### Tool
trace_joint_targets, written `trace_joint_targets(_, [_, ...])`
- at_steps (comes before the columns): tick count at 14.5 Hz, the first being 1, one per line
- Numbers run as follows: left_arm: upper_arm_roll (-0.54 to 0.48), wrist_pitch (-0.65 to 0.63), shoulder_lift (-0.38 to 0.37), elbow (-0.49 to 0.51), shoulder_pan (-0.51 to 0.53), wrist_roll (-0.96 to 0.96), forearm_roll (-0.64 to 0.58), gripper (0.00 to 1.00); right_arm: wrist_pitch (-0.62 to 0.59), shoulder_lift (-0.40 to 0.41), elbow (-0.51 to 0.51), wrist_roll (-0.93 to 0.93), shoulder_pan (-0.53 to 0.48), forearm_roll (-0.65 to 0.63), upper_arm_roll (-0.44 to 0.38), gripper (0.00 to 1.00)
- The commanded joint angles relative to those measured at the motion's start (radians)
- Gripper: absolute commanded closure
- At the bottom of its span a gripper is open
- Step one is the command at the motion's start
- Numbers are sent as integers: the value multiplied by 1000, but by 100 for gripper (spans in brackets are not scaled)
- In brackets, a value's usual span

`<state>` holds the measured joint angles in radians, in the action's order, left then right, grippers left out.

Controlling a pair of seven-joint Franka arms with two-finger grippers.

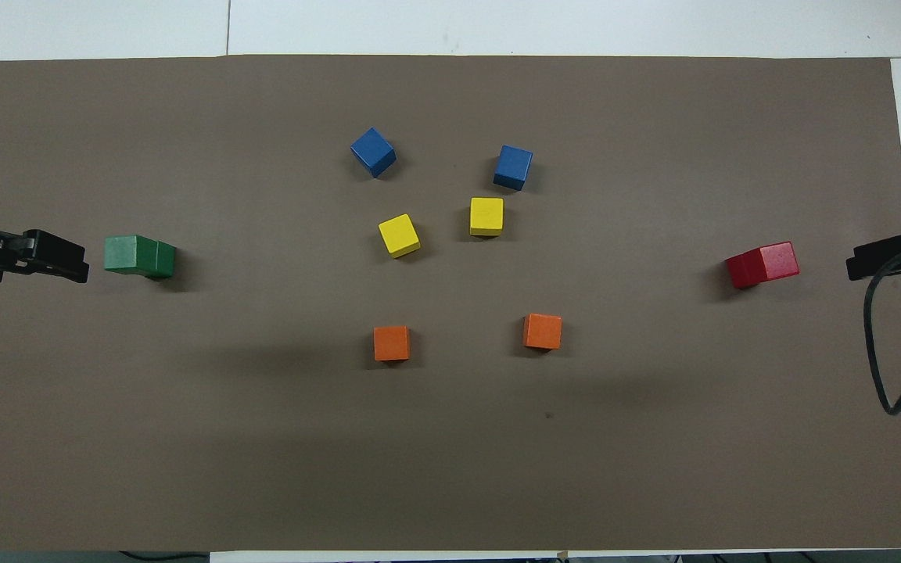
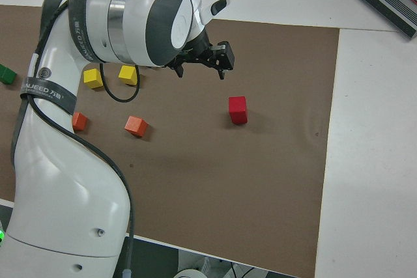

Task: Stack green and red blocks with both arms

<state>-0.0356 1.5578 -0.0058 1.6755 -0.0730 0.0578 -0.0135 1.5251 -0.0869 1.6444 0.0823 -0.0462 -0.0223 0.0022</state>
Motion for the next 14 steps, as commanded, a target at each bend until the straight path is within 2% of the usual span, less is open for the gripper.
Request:
trace_joint_targets(1, [-17, 39, -62, 73, -22, -9, 7, 0, -29, 4, -18, -19, 2, 7, -5, 0])
trace_joint_targets(4, [-18, 151, -72, 116, -21, -9, 7, 0, -48, -8, -5, -22, 0, 7, -4, 0])
trace_joint_targets(14, [-18, 137, -69, 110, -13, -7, 9, 0, -80, -36, 37, -42, -20, 5, -7, 0])
